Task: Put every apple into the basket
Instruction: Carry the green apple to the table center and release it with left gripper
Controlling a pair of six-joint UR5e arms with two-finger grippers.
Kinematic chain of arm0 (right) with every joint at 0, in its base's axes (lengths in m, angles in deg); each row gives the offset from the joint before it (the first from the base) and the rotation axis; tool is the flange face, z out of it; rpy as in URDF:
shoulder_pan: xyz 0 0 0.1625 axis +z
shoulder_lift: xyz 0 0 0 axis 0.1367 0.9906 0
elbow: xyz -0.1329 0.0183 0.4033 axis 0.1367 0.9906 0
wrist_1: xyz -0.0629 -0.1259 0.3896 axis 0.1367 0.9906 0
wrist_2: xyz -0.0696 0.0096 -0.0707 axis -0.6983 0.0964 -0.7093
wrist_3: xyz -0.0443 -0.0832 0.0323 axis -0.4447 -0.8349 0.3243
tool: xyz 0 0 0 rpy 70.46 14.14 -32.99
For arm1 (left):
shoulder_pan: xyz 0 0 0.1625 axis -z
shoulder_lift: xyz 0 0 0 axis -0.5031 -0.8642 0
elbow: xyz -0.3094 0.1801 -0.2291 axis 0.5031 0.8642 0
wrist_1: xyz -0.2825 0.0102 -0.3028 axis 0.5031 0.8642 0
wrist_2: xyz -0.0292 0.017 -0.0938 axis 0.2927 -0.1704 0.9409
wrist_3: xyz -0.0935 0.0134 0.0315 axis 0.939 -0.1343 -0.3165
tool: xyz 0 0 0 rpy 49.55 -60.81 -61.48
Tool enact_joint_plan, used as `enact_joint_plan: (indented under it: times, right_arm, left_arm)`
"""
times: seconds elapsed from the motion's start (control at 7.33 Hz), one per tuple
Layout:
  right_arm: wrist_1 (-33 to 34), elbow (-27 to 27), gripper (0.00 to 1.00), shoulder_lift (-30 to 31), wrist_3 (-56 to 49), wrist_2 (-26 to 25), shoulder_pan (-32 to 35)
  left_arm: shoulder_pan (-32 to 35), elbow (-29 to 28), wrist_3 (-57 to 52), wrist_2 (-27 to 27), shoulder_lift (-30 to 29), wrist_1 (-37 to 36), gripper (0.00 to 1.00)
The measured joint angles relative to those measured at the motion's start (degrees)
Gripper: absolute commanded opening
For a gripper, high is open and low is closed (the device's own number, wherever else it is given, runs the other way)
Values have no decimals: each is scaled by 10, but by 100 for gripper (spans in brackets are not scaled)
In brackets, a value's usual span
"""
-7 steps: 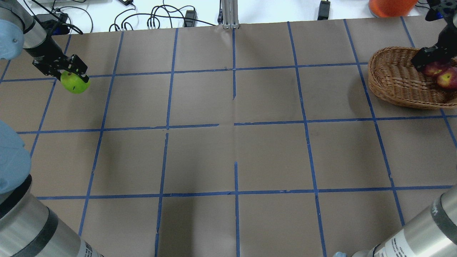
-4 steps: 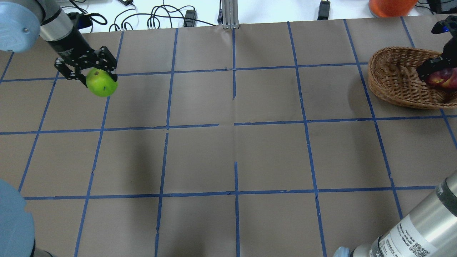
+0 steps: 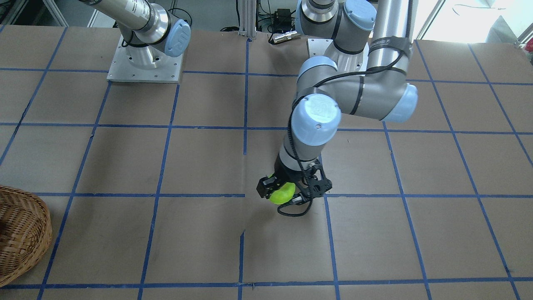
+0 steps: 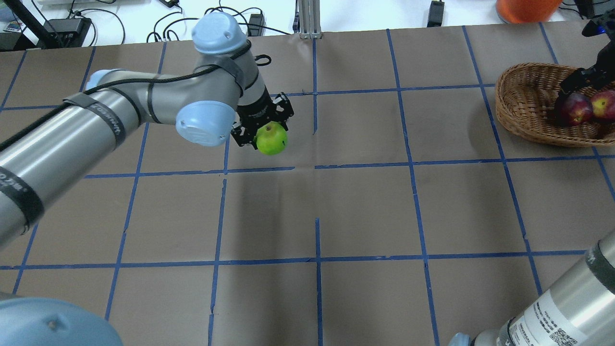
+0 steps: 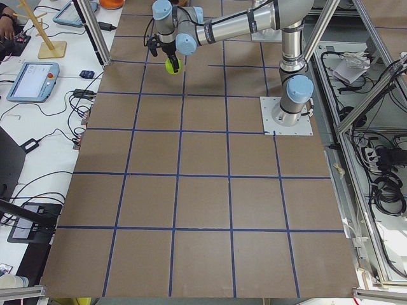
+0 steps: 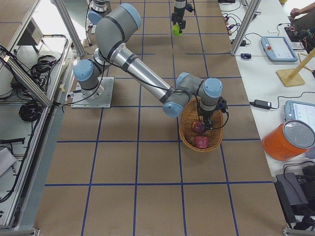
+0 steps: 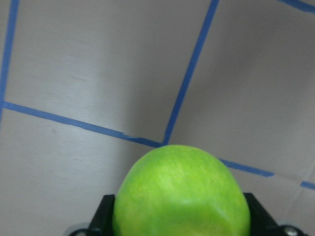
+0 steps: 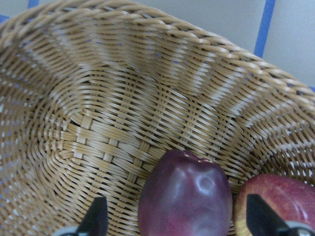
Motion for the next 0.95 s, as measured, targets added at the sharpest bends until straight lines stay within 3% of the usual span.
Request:
enact_joint_plan:
  times: [0.14, 0.27, 0.41, 0.68, 0.95]
  right_arm:
    - [-32, 6, 100, 17, 13, 1, 17]
    - [-68, 8, 100, 37, 44, 2, 43]
    - [-103, 7, 100, 54, 81, 3, 75]
    - [-140, 3, 100, 68, 151, 4, 141]
    - [-154, 2, 100, 71, 207, 5, 200]
  left_arm:
    - [27, 4, 45, 10, -28, -42, 50]
    - [47, 2, 73, 21, -55, -80, 79]
    - [59, 1, 85, 26, -68, -99, 100]
    - [68, 1, 85, 25, -62, -78, 100]
    - [63, -6, 54, 24, -33, -13, 100]
